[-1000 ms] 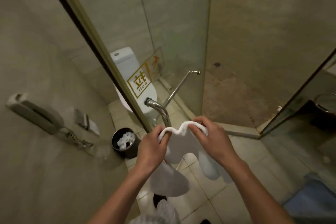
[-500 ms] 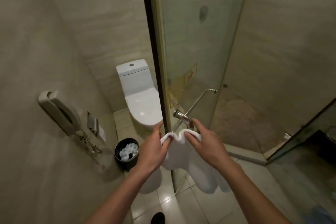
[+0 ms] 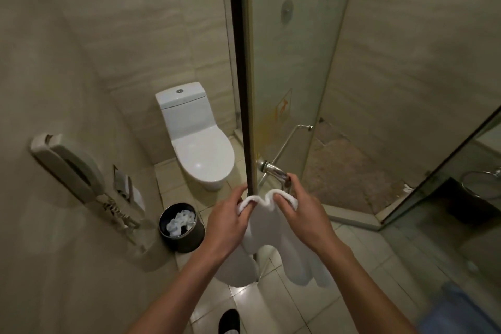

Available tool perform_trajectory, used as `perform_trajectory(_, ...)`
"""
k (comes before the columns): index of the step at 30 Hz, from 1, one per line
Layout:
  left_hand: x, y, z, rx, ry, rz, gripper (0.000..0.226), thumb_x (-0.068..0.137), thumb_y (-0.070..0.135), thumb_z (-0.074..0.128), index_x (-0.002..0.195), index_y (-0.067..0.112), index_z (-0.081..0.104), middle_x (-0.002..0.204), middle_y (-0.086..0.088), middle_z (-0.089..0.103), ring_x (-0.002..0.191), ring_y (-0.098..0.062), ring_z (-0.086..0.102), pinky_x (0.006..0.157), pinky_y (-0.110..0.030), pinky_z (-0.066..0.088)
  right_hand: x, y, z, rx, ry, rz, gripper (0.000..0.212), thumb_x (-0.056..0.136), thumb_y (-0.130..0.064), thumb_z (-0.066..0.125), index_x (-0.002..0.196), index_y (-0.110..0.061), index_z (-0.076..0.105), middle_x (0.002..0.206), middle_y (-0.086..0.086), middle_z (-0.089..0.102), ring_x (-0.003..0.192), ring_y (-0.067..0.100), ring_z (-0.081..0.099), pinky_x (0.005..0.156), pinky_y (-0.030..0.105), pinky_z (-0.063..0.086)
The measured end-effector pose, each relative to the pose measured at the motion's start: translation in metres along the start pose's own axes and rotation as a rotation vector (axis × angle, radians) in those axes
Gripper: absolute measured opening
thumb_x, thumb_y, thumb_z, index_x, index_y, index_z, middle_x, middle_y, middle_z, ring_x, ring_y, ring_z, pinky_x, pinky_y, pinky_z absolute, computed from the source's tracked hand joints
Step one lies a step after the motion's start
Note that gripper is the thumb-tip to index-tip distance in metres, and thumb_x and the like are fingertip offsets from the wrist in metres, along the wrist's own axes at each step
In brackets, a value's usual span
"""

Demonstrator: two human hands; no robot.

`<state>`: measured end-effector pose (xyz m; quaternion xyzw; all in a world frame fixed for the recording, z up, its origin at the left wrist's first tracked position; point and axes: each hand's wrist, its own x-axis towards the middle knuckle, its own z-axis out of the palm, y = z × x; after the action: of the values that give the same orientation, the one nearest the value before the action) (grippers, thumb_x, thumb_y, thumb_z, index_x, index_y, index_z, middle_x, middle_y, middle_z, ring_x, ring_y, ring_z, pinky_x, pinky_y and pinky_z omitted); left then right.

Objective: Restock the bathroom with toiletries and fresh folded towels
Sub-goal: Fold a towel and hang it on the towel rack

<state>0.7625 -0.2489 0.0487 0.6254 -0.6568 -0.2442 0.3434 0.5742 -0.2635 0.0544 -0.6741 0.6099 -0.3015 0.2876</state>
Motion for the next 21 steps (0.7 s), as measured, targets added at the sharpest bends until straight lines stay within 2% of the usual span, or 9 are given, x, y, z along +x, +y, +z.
perform_trajectory(3, -0.004, 0.008, 0.008, -0.014, -0.016, 0.023, 0.033, 0.097, 0.037, 0.059, 0.129, 0.034, 0.059, 0.102, 0.021, 0.066, 0.090, -0.001, 0.063, 0.077, -0.021, 0.051, -0.008, 0.008, -0.009, 0.022, 0.025, 0.033, 0.046, 0.096, -0.051, 0.049, 0.139, -0.044, 0.033, 0.090, -0.013, 0.063, 0.082, 0.011, 0.063, 0.073, 0.038, 0.054)
perform_trajectory(5, -0.007, 0.014, 0.014, -0.027, -0.024, 0.043, 0.030, 0.096, 0.034, 0.061, 0.126, 0.030, 0.062, 0.105, 0.021, 0.064, 0.092, 0.000, 0.061, 0.075, -0.013, 0.045, -0.014, 0.015, -0.015, 0.045, 0.039, 0.056, 0.038, 0.096, -0.052, 0.048, 0.131, -0.049, 0.034, 0.094, -0.012, 0.066, 0.084, 0.010, 0.065, 0.075, 0.043, 0.057)
perform_trajectory(8, -0.008, 0.021, 0.025, -0.035, -0.081, 0.091, 0.023, 0.096, 0.035, 0.060, 0.119, 0.031, 0.064, 0.107, 0.016, 0.069, 0.094, -0.005, 0.064, 0.076, -0.022, 0.048, -0.023, 0.025, -0.027, 0.047, 0.062, 0.091, 0.043, 0.095, -0.053, 0.048, 0.135, -0.047, 0.034, 0.098, -0.008, 0.069, 0.086, 0.013, 0.066, 0.076, 0.044, 0.056)
perform_trajectory(11, -0.006, 0.028, 0.041, -0.064, -0.152, 0.123, 0.020, 0.097, 0.039, 0.058, 0.115, 0.033, 0.066, 0.102, 0.017, 0.070, 0.092, -0.003, 0.065, 0.077, -0.028, 0.053, -0.031, 0.036, -0.043, 0.015, 0.078, 0.133, 0.054, 0.096, -0.052, 0.049, 0.146, -0.041, 0.030, 0.107, -0.002, 0.069, 0.096, 0.019, 0.065, 0.080, 0.040, 0.053)
perform_trajectory(15, -0.007, 0.044, 0.064, -0.086, -0.228, 0.175, 0.022, 0.097, 0.041, 0.057, 0.115, 0.033, 0.068, 0.103, 0.019, 0.070, 0.093, 0.003, 0.063, 0.079, -0.024, 0.052, -0.046, 0.057, -0.066, 0.027, 0.122, 0.202, 0.064, 0.095, -0.054, 0.050, 0.152, -0.037, 0.025, 0.124, -0.001, 0.065, 0.112, 0.018, 0.061, 0.087, 0.037, 0.049)
perform_trajectory(18, -0.008, 0.061, 0.082, -0.104, -0.286, 0.220, 0.025, 0.098, 0.039, 0.056, 0.120, 0.033, 0.067, 0.107, 0.020, 0.070, 0.095, 0.007, 0.061, 0.079, -0.017, 0.048, -0.058, 0.072, -0.083, 0.040, 0.167, 0.260, 0.063, 0.094, -0.057, 0.049, 0.151, -0.044, 0.025, 0.120, -0.003, 0.067, 0.110, 0.016, 0.062, 0.088, 0.038, 0.050)
perform_trajectory(21, -0.009, 0.080, 0.100, -0.146, -0.332, 0.261, 0.026, 0.099, 0.038, 0.056, 0.122, 0.035, 0.067, 0.110, 0.022, 0.070, 0.099, 0.006, 0.063, 0.083, -0.020, 0.051, -0.069, 0.084, -0.099, 0.054, 0.225, 0.305, 0.061, 0.093, -0.058, 0.050, 0.149, -0.044, 0.030, 0.116, -0.004, 0.068, 0.108, 0.016, 0.062, 0.089, 0.039, 0.051)
